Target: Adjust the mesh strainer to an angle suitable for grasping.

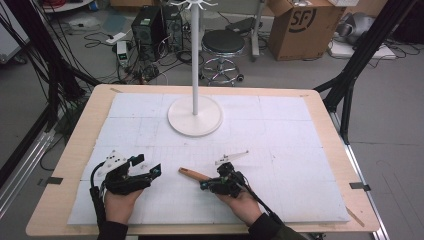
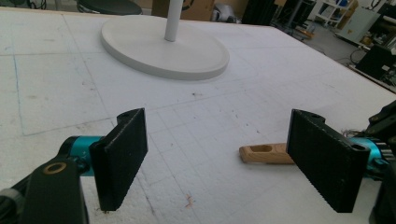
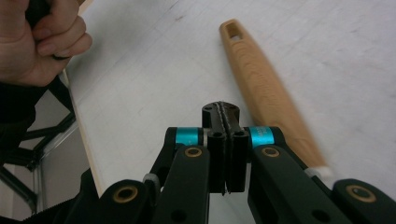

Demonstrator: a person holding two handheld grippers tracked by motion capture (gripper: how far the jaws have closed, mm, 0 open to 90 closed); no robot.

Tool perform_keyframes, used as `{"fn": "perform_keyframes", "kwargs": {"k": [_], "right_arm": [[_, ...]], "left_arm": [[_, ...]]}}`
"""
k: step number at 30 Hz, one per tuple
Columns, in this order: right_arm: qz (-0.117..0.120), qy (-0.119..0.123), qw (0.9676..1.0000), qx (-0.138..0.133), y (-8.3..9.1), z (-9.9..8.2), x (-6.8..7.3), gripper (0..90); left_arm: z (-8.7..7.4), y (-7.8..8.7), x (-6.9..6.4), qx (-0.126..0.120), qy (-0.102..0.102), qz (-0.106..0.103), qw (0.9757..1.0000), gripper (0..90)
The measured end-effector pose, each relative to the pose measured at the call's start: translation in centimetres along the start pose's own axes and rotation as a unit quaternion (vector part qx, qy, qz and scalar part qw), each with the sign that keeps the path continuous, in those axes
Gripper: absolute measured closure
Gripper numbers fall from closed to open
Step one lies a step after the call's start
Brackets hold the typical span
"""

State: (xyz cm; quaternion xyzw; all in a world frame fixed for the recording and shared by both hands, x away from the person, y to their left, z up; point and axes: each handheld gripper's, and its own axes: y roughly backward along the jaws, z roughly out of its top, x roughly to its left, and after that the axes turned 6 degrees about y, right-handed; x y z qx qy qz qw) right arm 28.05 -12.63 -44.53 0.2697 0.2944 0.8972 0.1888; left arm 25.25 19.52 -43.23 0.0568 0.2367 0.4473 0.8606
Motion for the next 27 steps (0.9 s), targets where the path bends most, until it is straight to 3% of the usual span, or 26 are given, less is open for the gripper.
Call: {"fn": "perform_keyframes", "kwargs": {"k": [7, 10, 17, 21, 27], "right_arm": [[-0.006, 0.014, 0.9991, 0.039, -2.3, 1.2, 1.4, 89.9], [-0.011, 0.011, 0.9986, 0.05, -3.0, 1.3, 1.3, 89.9], [-0.042, 0.004, 0.998, 0.046, -2.4, 1.8, -0.2, 89.9], [-0.044, -0.005, 0.9977, 0.051, -2.0, 1.9, -0.7, 89.9], [-0.068, -0.016, 0.9961, 0.054, -1.2, 2.1, -1.8, 90.0]], "left_arm": [[0.0, 0.0, 0.0, 0.0, 0.001, 0.0, 1.0, 21.3], [0.0, 0.1, 0.0, 0.001, 0.001, -0.001, 1.0, 21.3], [0.0, 0.1, 0.0, 0.0, 0.0, -0.004, 1.0, 21.3], [0.0, 0.1, 0.0, 0.001, 0.0, -0.003, 1.0, 21.3], [0.0, 0.1, 0.0, 0.002, 0.001, -0.002, 1.0, 21.4]]}}
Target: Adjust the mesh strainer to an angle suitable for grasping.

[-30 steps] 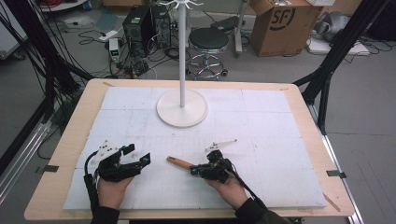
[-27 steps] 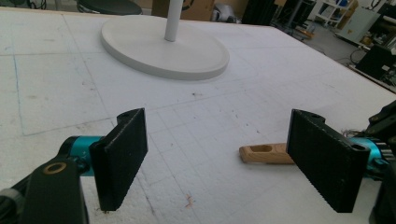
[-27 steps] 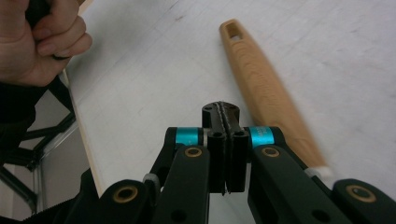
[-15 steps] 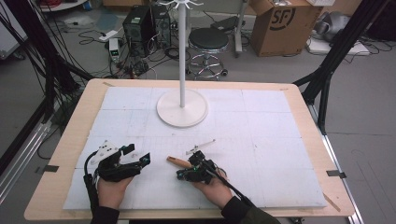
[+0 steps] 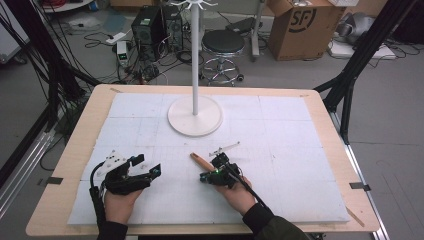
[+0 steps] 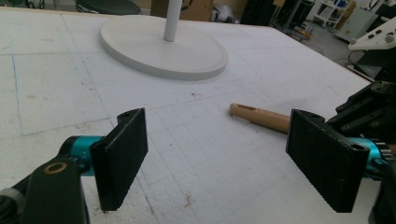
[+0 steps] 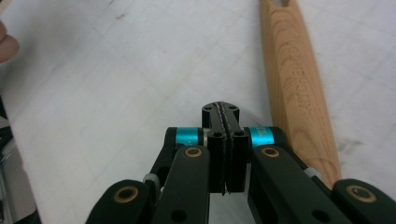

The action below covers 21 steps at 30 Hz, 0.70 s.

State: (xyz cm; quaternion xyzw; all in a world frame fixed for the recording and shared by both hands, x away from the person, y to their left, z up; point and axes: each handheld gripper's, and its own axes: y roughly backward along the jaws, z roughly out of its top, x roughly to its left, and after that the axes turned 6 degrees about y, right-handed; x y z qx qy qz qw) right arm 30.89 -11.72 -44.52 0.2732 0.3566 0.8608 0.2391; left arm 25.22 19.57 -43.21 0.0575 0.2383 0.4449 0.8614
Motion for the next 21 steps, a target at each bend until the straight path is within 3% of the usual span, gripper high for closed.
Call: {"fn": "perform_keyframes", "kwargs": {"k": [8, 15, 21], "right_arm": [[-0.001, -0.02, 0.9998, 0.008, 0.6, 0.1, -1.3, 90.0], [-0.023, -0.006, 0.9996, 0.014, 1.4, -0.2, -1.7, 90.0], [-0.029, -0.011, 0.9995, 0.012, 2.1, -0.6, -2.6, 90.0]], "left_arm": [[0.0, 0.0, 0.0, 0.0, -0.001, 0.0, 1.0, 21.5], [0.0, 0.0, 0.0, 0.0, 0.0, -0.001, 1.0, 21.6], [0.0, 0.0, 0.0, 0.001, -0.001, 0.0, 1.0, 21.6]]}}
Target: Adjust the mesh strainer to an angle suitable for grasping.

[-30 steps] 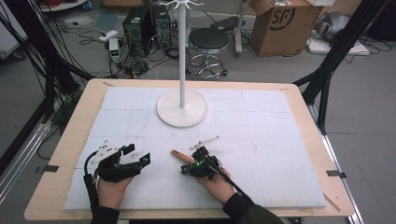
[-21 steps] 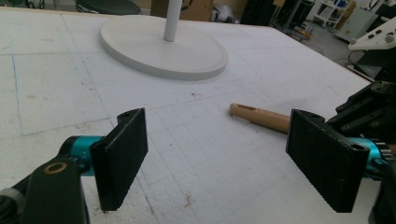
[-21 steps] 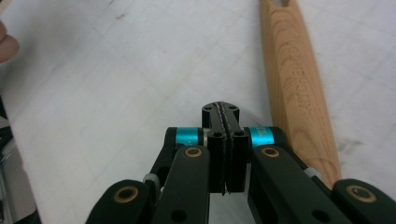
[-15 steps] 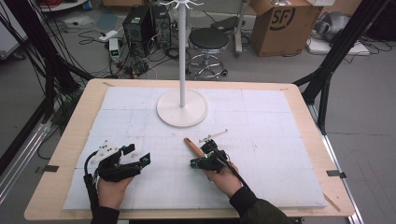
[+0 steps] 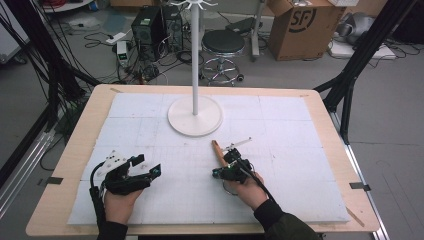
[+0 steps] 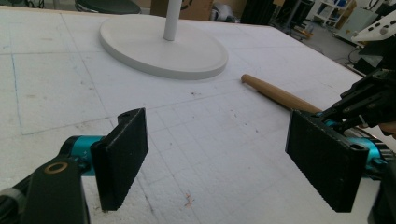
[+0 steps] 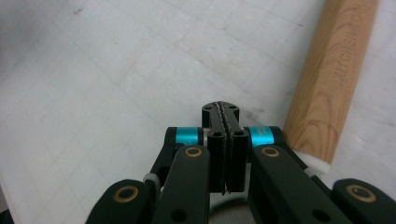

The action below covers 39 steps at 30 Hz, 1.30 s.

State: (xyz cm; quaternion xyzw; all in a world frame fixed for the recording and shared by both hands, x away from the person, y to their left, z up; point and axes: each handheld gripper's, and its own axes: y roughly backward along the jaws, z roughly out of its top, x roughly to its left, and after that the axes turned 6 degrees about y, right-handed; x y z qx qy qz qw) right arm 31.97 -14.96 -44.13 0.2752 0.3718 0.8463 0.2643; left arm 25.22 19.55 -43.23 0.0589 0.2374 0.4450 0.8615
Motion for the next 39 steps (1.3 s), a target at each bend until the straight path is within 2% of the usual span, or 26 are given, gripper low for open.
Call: {"fn": "perform_keyframes", "kwargs": {"k": [3, 11, 18, 39], "right_arm": [[-0.004, -0.001, 1.0, 0.0, 0.4, -0.3, -0.5, 90.0], [-0.005, -0.005, 1.0, -0.002, 0.9, -0.9, -0.5, 90.0], [-0.005, -0.007, 1.0, -0.001, 2.0, -2.0, -0.9, 90.0], [0.004, -0.026, 0.9997, -0.005, 4.6, -4.6, -3.2, 90.0]], "left_arm": [[0.0, 0.0, 0.0, 0.001, 0.0, 0.0, 1.0, 21.7], [0.0, 0.0, 0.0, 0.003, 0.0, 0.0, 1.0, 21.7], [0.0, 0.0, 0.0, 0.002, 0.0, 0.0, 1.0, 21.8], [-0.2, -0.2, -0.1, 0.006, -0.001, 0.003, 1.0, 21.9]]}}
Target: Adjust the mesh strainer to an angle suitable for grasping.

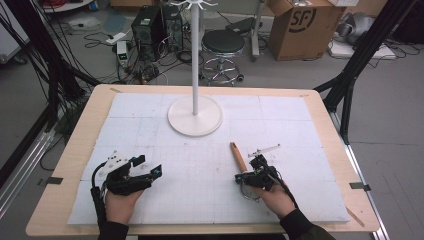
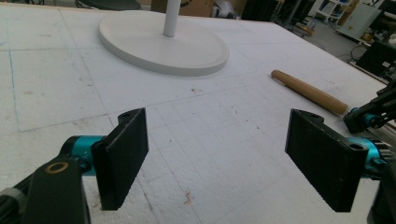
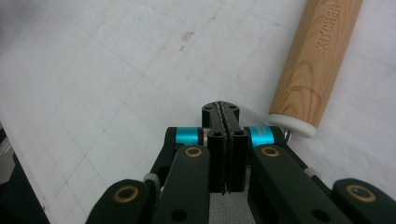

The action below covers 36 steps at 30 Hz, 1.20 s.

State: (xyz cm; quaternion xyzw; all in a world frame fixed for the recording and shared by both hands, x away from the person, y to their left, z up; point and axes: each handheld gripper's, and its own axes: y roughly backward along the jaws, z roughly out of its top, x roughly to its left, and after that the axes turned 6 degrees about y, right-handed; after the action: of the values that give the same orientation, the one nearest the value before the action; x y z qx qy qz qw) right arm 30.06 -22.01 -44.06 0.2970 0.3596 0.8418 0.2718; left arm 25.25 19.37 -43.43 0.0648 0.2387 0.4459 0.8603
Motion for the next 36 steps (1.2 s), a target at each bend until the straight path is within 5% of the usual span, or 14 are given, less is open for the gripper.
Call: {"fn": "perform_keyframes", "kwargs": {"k": [13, 19, 29, 36], "right_arm": [[0.01, -0.032, 0.999, -0.028, 1.7, -1.7, -2.0, 89.9], [0.031, -0.028, 0.9947, -0.094, 3.5, -1.2, -2.7, 89.8], [-0.016, -0.084, 0.9896, -0.116, 4.3, 0.0, -7.1, 89.9], [-0.036, -0.1, 0.9904, -0.089, 2.3, 0.5, -8.2, 89.9]], "left_arm": [[-0.1, -0.2, 0.0, 0.004, 0.002, 0.001, 1.0, 21.9], [-0.1, -0.2, 0.0, 0.005, 0.002, 0.004, 1.0, 21.7], [-0.1, -0.2, 0.0, 0.004, 0.001, 0.004, 1.0, 21.8], [-0.1, -0.2, 0.0, 0.004, 0.002, 0.003, 1.0, 21.8]]}}
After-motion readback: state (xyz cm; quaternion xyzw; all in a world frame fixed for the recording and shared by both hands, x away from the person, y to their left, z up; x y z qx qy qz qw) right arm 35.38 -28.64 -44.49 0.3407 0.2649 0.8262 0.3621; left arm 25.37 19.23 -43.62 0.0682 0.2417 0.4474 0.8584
